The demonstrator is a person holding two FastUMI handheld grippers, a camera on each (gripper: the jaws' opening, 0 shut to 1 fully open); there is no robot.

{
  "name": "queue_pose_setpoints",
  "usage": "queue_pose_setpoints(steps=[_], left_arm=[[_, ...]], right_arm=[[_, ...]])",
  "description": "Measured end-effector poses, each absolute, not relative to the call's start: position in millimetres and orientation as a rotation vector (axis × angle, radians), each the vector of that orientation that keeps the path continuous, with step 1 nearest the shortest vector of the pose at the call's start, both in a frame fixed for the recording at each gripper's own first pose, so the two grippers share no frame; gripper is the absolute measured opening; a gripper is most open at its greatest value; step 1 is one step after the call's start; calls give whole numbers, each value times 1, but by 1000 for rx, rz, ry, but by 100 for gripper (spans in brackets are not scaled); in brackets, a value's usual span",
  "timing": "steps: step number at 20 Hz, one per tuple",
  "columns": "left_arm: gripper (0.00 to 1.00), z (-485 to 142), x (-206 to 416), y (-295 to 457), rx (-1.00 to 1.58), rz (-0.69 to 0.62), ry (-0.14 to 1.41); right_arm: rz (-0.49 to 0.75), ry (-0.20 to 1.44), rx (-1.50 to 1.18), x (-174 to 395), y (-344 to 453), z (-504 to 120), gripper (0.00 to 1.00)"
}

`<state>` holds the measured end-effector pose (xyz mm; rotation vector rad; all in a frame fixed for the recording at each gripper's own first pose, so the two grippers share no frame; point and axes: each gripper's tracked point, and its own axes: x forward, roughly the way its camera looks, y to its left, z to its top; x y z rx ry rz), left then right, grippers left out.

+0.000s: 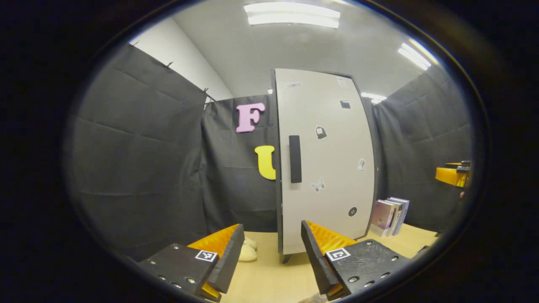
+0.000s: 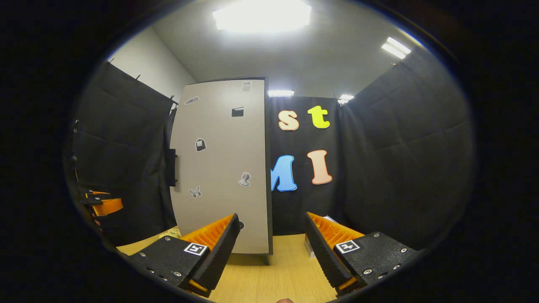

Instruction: Open the cabinet door with the right hand, grasp the bottle in the cabinet with the left hand and place it on the coaster, then close the cabinet door with the right hand.

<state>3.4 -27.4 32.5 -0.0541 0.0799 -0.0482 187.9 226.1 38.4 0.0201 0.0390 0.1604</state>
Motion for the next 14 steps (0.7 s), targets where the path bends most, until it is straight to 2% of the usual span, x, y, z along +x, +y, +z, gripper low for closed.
queue_pose_setpoints(steps=[14], left_arm=[[74, 31, 8, -26, -42, -47, 69]], right_arm=[[148, 34, 28, 193, 224, 39, 94]])
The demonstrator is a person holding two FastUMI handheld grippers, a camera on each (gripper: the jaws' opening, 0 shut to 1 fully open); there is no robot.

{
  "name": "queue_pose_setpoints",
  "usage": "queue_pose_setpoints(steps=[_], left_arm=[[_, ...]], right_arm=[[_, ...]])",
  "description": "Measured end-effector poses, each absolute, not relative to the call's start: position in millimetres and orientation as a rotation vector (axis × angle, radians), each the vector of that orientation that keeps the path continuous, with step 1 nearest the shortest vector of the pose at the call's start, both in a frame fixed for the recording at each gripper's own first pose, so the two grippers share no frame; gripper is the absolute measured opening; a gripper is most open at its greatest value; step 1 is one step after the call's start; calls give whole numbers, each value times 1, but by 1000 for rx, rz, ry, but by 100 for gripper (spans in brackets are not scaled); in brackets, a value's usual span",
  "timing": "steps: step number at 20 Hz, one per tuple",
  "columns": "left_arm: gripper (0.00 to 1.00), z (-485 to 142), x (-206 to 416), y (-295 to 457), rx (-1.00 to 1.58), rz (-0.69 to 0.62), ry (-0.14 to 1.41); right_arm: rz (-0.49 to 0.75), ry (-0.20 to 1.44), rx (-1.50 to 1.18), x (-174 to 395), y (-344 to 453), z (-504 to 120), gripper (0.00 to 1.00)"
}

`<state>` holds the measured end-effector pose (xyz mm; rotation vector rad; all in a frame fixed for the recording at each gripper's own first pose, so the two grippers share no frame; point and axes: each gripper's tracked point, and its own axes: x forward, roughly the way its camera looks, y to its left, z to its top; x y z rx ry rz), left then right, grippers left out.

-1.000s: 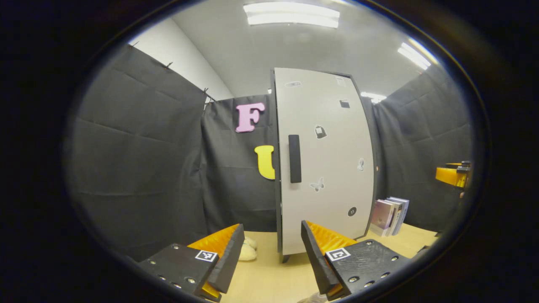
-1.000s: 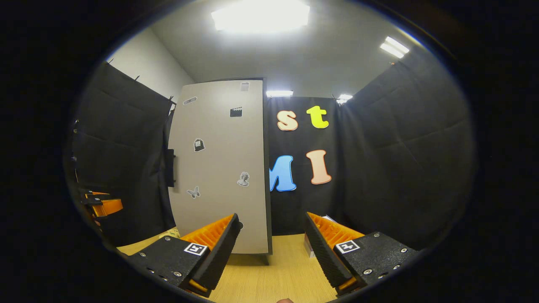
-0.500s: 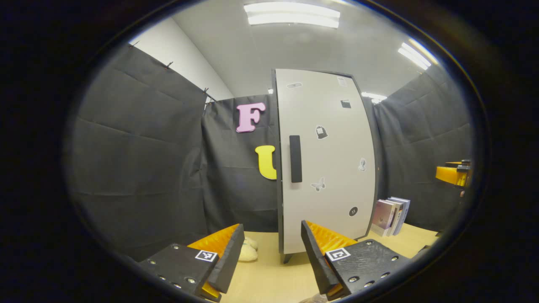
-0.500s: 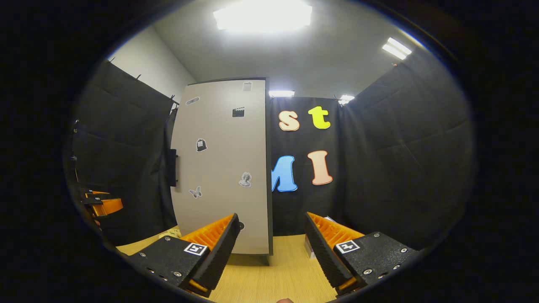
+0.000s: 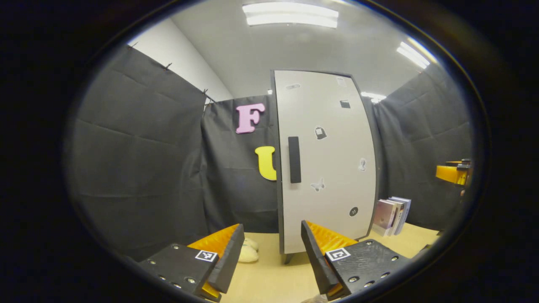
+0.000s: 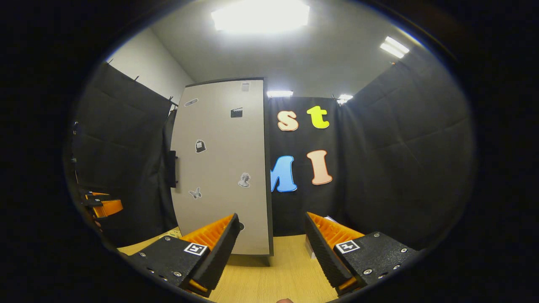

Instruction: Open the cabinet door with the right hand, grasp the bottle in the cabinet with the left hand and place it on the coaster, then close the cabinet door with the right hand.

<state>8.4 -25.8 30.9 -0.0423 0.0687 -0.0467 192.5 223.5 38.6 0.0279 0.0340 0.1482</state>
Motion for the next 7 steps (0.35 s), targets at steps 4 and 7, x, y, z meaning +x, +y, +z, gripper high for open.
queue_pose_setpoints(steps=[4, 7], left_arm=[[74, 30, 11, -25, -49, -45, 66], [74, 30, 10, -27, -56, -49, 67]], right_arm=[[147, 32, 27, 193, 224, 39, 94], [148, 28, 26, 194, 223, 39, 94]])
